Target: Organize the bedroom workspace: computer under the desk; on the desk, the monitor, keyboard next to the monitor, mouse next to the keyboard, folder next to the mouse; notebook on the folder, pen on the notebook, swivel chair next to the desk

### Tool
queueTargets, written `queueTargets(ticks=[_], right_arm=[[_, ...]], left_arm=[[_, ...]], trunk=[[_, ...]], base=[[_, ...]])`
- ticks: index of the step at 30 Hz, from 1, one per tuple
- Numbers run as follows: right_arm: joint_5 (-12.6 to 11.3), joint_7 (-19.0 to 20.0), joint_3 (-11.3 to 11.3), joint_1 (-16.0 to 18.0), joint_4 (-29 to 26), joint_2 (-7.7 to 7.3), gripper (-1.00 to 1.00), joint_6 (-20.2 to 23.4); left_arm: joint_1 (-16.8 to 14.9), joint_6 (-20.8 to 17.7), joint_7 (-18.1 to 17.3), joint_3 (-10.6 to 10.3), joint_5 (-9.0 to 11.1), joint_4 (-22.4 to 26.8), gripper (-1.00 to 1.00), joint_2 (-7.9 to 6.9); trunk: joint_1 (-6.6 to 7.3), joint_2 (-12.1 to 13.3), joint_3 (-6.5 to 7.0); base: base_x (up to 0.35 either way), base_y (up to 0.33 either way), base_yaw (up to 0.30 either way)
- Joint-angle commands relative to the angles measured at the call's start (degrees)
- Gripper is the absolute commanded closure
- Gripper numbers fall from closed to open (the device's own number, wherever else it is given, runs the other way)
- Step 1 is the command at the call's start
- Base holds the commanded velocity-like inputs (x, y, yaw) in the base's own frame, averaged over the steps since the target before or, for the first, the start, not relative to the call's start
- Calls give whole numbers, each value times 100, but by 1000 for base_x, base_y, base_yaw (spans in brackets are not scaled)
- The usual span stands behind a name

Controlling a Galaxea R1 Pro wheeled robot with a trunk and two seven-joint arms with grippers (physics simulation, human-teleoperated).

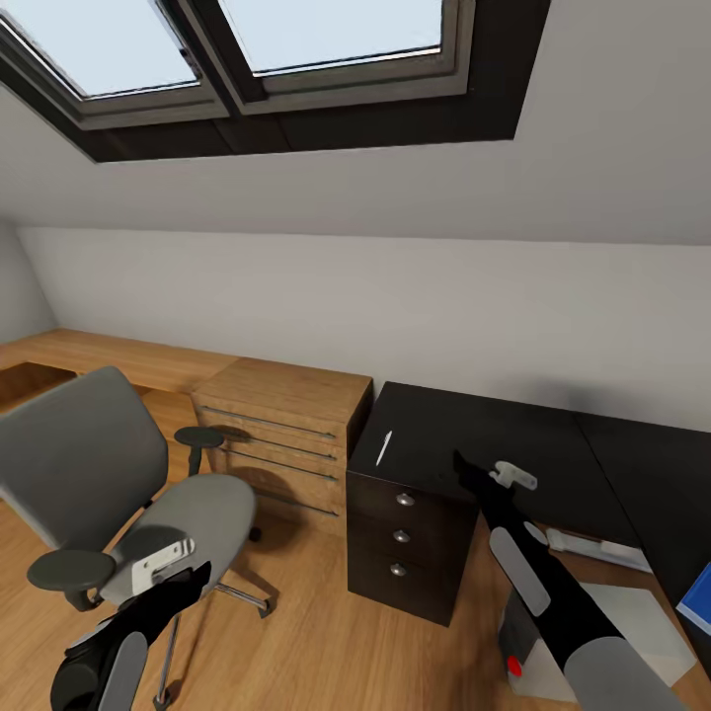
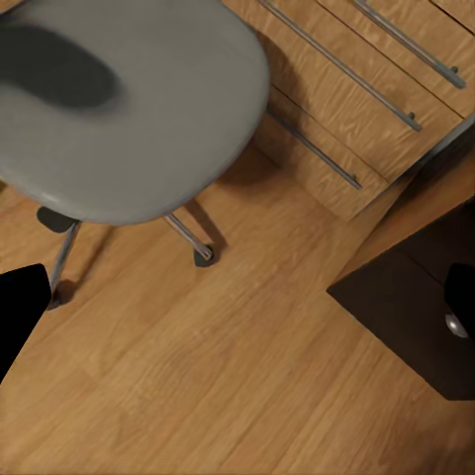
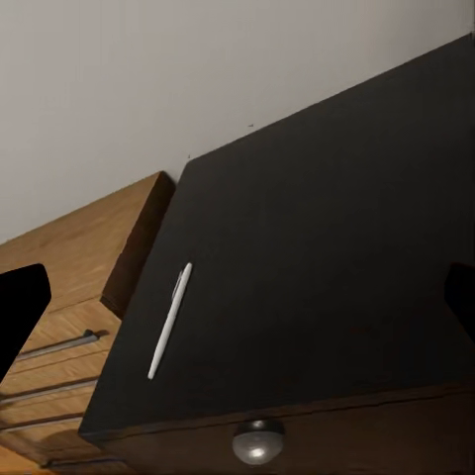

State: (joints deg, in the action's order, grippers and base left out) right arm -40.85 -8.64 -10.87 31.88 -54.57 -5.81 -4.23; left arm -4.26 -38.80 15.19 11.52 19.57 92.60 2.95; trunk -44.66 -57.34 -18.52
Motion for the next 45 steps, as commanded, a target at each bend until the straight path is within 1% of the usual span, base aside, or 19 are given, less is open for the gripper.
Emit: queueTargets(ticks=[1, 4, 5, 6, 8, 11, 15, 16, 18, 19, 20, 21, 22, 23, 24, 26, 29, 35, 45], right_arm=[[-54, -72, -40, 9, 0, -9, -100, 16], [-12, -244, -51, 24, -4, -8, -100, 348], [48, -396, -63, 61, -6, -5, -100, 691], [48, -396, -63, 61, -6, -5, -100, 691], [150, -544, -91, 128, -10, -1, -100, 1107], [380, -714, -180, 272, -7, 54, -100, 1781], [824, -835, -355, 474, 27, 268, -100, 2504], [1111, -894, -434, 550, 62, 417, -100, 2728], [1446, -983, -495, 600, 94, 562, -100, 2877], [2196, -1167, -604, 653, 143, 798, -100, 3037], [2532, -1214, -651, 666, 157, 886, -100, 3075], [2670, -1232, -667, 670, 163, 922, -100, 3086], [2866, -1262, -686, 677, 168, 977, -100, 3086], [2932, -1273, -692, 679, 170, 998, -100, 3079], [2978, -1283, -696, 681, 171, 1018, -100, 3068], [2978, -1317, -710, 686, 173, 1105, -100, 3004], [2892, -1325, -713, 687, 180, 1150, -100, 3003], [2780, -1338, -722, 684, 189, 1199, -100, 3014], [2746, -1342, -800, 672, 163, 1236, -100, 2998]], left_arm=[[-5, -23, 41, 8, 58, 7, -100, 4], [-5, -22, 41, 11, 48, 5, -100, 4], [-5, -22, 41, 12, 45, 5, -100, 4], [-5, -22, 41, 12, 45, 5, -100, 4], [-5, -22, 43, 10, 42, 5, -100, 4], [-5, -22, 44, 9, 40, 4, -100, 6], [-5, -22, 45, 6, 39, -5, -100, 13], [-5, -22, 45, 3, 39, -16, -100, 16], [-5, -22, 42, 2, 39, -25, -100, 18], [-5, -13, 39, -26, 38, -34, -100, 25], [-8, -5, 42, -101, 32, -36, -100, 27], [-9, -1, 46, -158, 22, -37, -100, 26], [-11, 7, 64, -289, -20, -38, -100, 24], [-11, 10, 76, -349, -54, -40, -100, 24], [-12, 13, 87, -399, -95, -42, -100, 23], [-13, 22, 114, -536, -327, -47, -100, 27], [-18, 26, 121, -571, -402, -46, -100, 28], [-18, 30, 131, -602, -464, -48, -100, 30], [-22, 32, 127, -615, -484, -44, -100, 30]], trunk=[[-1, -5, -7], [-1, -5, -7], [-1, -5, -7], [-1, -5, -7], [-1, -5, -7], [-1, -5, -7], [-1, -5, -7], [-1, -5, -7], [-1, -5, -7], [-1, -5, -7], [-1, -5, -7], [-1, -5, -7], [-1, -5, -7], [-1, -5, -7], [-1, -5, -7], [-1, -5, -7], [-1, -5, -7], [-1, -5, -7], [-1, -5, -7]], base=[[0, 0, 0], [0, 0, 0], [0, 0, 0], [0, 0, 0], [0, 0, 0], [0, 0, 0], [0, 0, 0], [0, 0, 0], [0, 0, 0], [0, 0, 0], [0, 0, 0], [0, 0, 0], [0, 0, 0], [0, 0, 0], [0, 0, 0], [0, 0, 0], [0, 0, 0], [84, 0, 0], [277, 0, 0]])
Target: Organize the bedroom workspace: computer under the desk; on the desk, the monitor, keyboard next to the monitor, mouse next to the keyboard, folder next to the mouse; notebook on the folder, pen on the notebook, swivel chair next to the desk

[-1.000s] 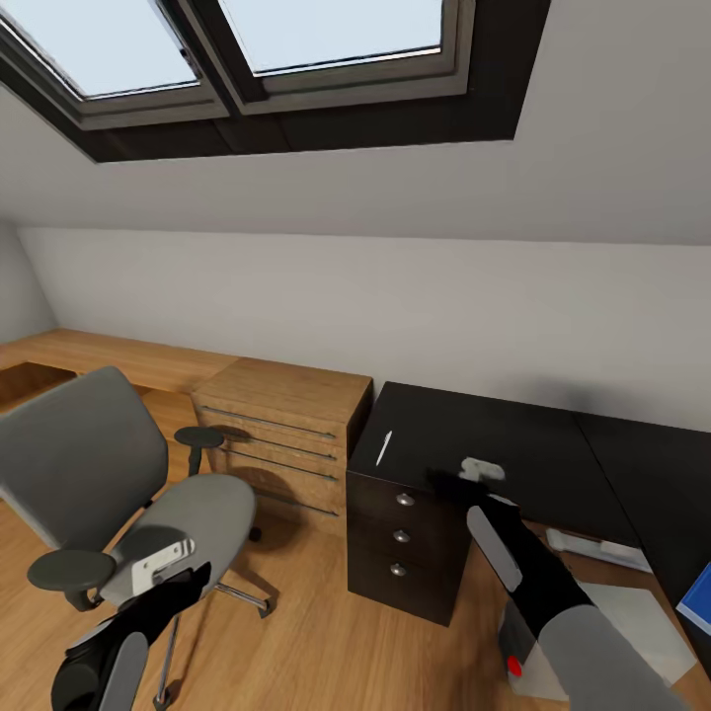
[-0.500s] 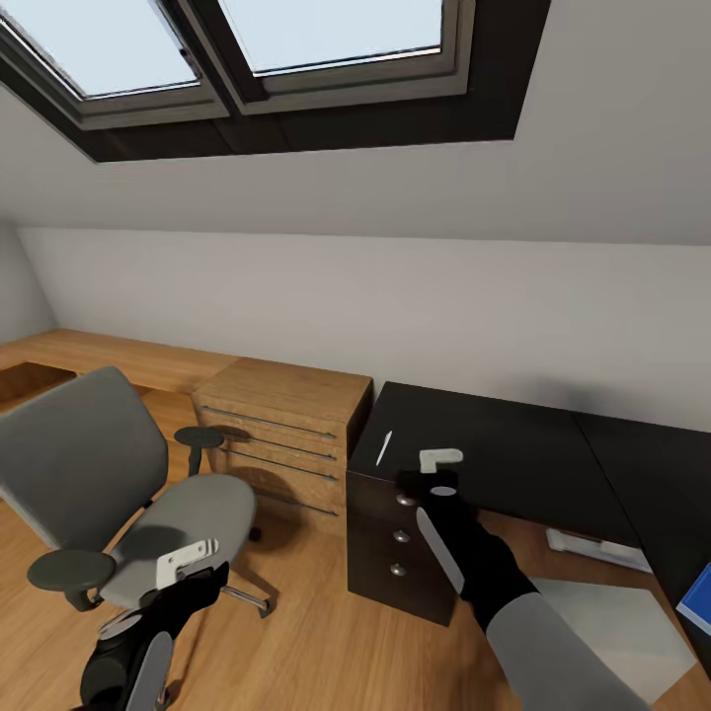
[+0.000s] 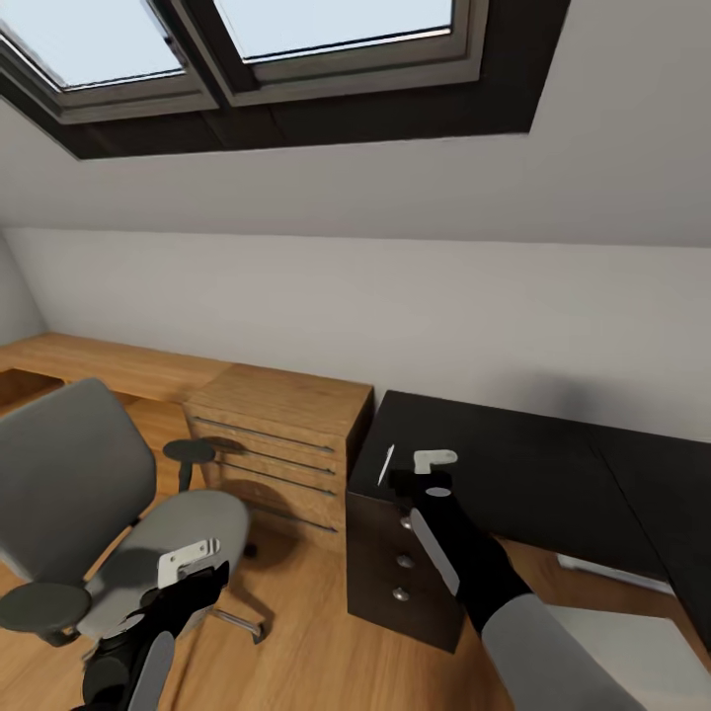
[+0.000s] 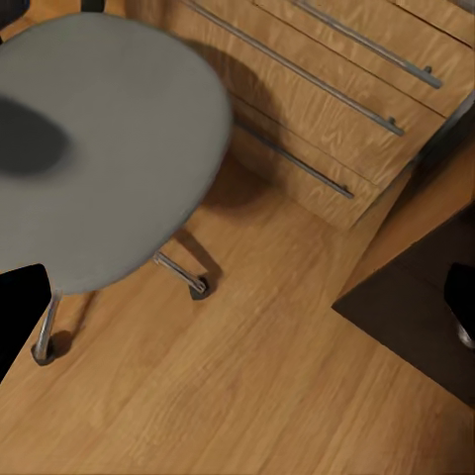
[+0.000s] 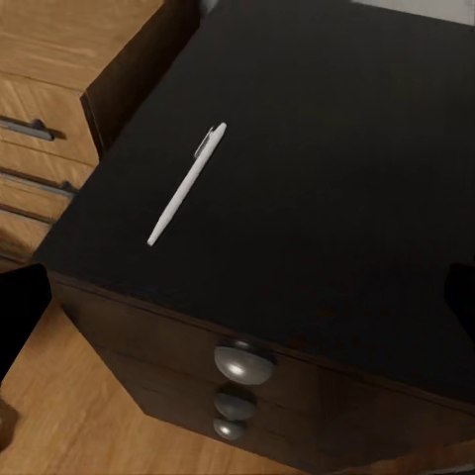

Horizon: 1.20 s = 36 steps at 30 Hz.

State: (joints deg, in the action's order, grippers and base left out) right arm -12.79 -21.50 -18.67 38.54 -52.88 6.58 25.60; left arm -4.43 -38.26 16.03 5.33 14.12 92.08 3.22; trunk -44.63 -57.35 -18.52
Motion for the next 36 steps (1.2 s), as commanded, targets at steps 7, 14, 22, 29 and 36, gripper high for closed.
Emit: queueTargets(ticks=[7, 14, 22, 29, 36], right_arm=[[54, -37, -157, -3, -46, 128, -100, 202], [189, -33, -383, 168, 179, 195, -100, 256], [197, -33, -442, 180, 423, 202, -100, 261], [199, -38, -437, 180, 421, 203, -100, 266], [192, -40, -436, 180, 419, 203, -100, 270]], left_arm=[[-4, 91, 40, 21, 51, -7, -100, 198], [-3, 91, 33, 22, 55, -1, -100, 190], [-4, 91, 32, 27, 56, 6, -100, 188], [-5, 91, 26, 29, 61, 11, -100, 188], [-4, 91, 23, 29, 64, 11, -100, 188]], trunk=[[-4, -4, -8], [-4, -4, -8], [-4, -4, -8], [-4, -4, -8], [-4, -4, -8]], base=[[45, 0, 0], [0, 0, 0], [0, 0, 0], [178, 52, 0], [286, 92, 0]])
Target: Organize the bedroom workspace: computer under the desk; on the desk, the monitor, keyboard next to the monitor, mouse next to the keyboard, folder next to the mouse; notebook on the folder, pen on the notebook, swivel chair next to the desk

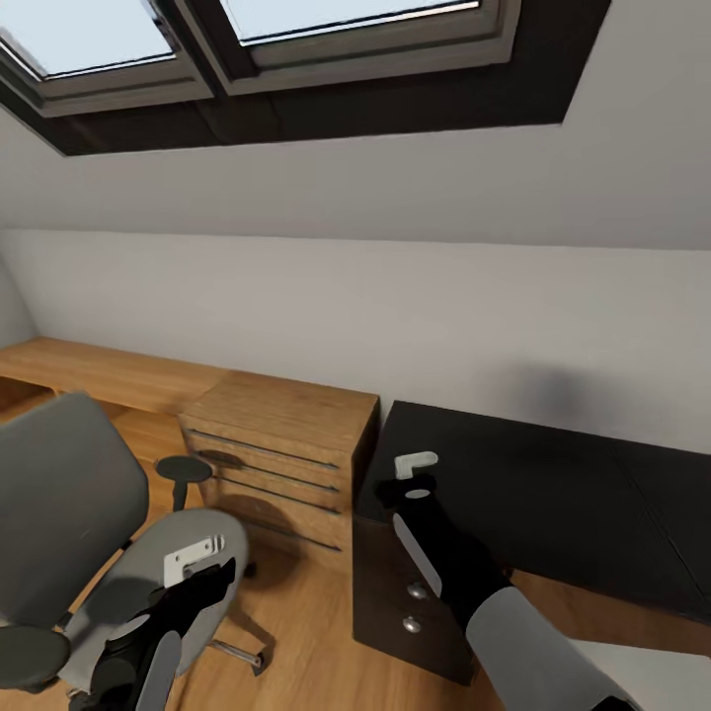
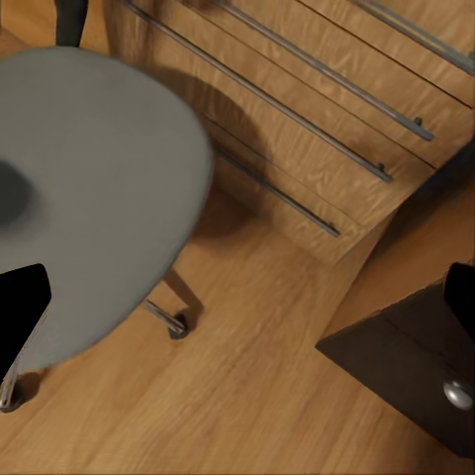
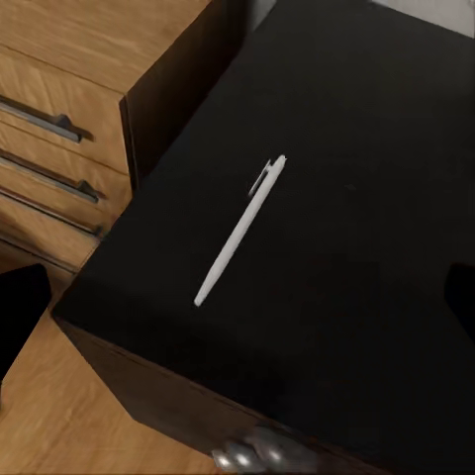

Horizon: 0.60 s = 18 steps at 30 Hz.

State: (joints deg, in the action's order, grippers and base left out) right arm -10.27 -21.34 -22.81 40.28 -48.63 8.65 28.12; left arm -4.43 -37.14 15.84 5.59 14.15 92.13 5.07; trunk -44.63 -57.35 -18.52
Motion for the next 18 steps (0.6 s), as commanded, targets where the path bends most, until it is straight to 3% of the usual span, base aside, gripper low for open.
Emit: queueTargets(ticks=[1, 18], right_arm=[[-61, -56, -22, 6, -6, -3, -100, 17], [-50, -58, -22, 6, 2, -3, -100, 4]], left_arm=[[-3, -22, 42, 3, 61, 7, -100, 3], [-4, -23, 42, 11, 61, 51, -100, 3]], trunk=[[-4, -5, -7], [-4, -5, -7]], base=[[270, 77, 0], [196, 14, 0]])
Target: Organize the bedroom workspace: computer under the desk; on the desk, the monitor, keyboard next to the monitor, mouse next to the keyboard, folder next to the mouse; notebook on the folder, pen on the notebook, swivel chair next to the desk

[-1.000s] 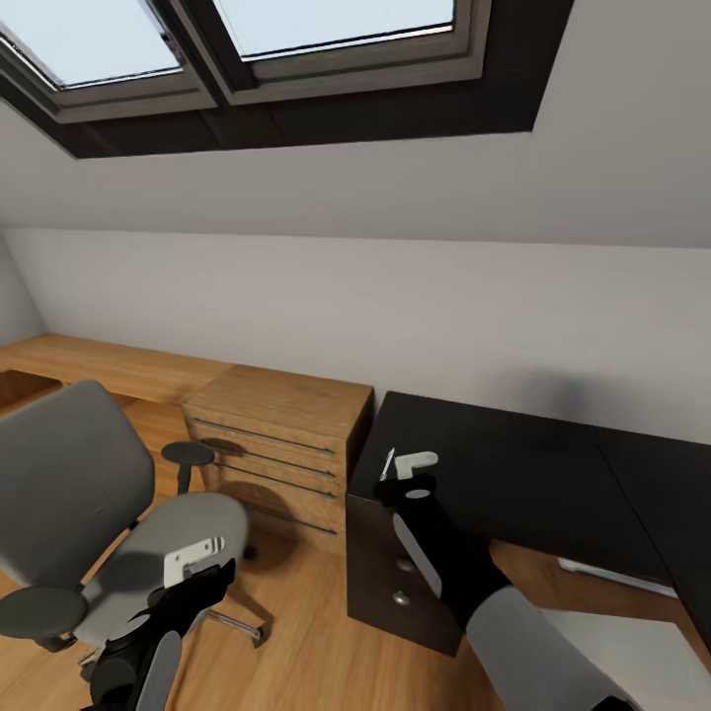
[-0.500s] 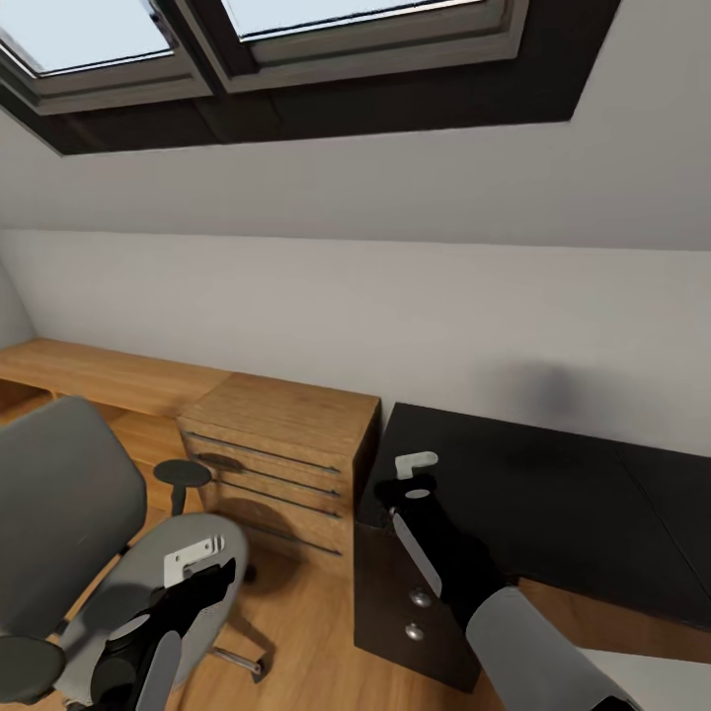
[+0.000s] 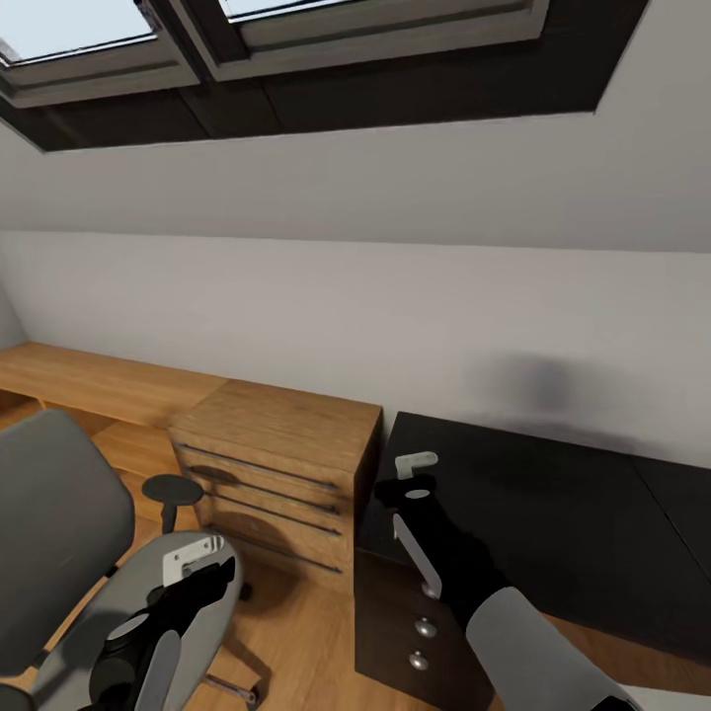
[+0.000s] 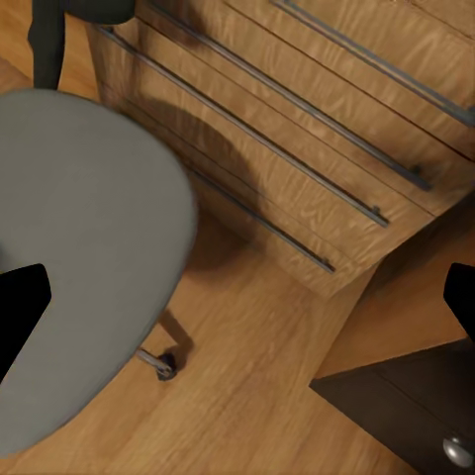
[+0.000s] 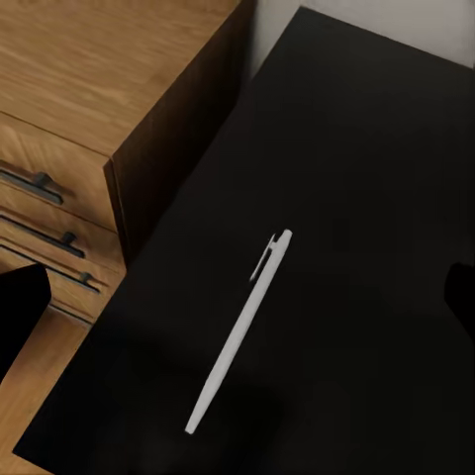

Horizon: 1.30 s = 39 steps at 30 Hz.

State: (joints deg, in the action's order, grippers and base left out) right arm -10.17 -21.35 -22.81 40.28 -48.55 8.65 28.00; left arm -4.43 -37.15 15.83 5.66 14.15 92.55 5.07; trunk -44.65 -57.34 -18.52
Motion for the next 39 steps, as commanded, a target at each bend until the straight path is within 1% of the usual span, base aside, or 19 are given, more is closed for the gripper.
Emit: queueTargets(ticks=[1, 5, 6, 10, 12, 14, 15, 18, 22, 39], right_arm=[[-59, -56, -22, 6, -4, -4, -100, 16], [-57, -43, -20, 6, 7, -4, -100, 17], [-56, -40, -18, 8, 14, -4, -100, 19], [-60, -33, -2, 7, 85, -4, -100, 6], [-66, -27, 7, 7, 202, -5, -100, -10], [-69, -24, 9, 6, 292, -5, -100, -37], [-66, -20, 17, 6, 482, -8, -100, -228], [-65, -20, 19, 6, 553, -8, -100, -362], [-64, -19, 18, 8, 581, -5, -100, -413], [-64, -18, 22, 9, 609, -28, -100, -453]], left_arm=[[-4, -24, 43, 6, 63, 10, -100, 3], [-5, -27, 41, 63, 70, 14, -100, 3], [-5, -28, 38, 159, 75, 15, -100, 10], [-5, -29, 31, 381, 82, 16, -100, 32], [-5, -29, 28, 474, 85, 17, -100, 39], [-5, -29, 27, 509, 86, 18, -100, 42], [-5, -24, 26, 554, 87, 19, -100, 51], [-3, -22, 25, 568, 87, 21, -100, 54], [-3, -21, 25, 574, 87, 24, -100, 55], [-2, -20, 25, 561, 87, 22, -100, 56]], trunk=[[-1, -5, -7], [-1, -5, -7], [-1, -5, -7], [-1, -5, -7], [-45, -85, -43], [-89, -166, -79], [-111, -206, -97], [-177, -326, -151], [-265, -487, -223], [-638, -1168, -528]], base=[[51, 0, 0], [30, 0, 0], [13, 0, 0], [8, 0, 0], [4, 0, 0], [2, 0, 0], [0, 0, 0], [0, 0, 0], [0, 0, 0], [0, 0, 0]])
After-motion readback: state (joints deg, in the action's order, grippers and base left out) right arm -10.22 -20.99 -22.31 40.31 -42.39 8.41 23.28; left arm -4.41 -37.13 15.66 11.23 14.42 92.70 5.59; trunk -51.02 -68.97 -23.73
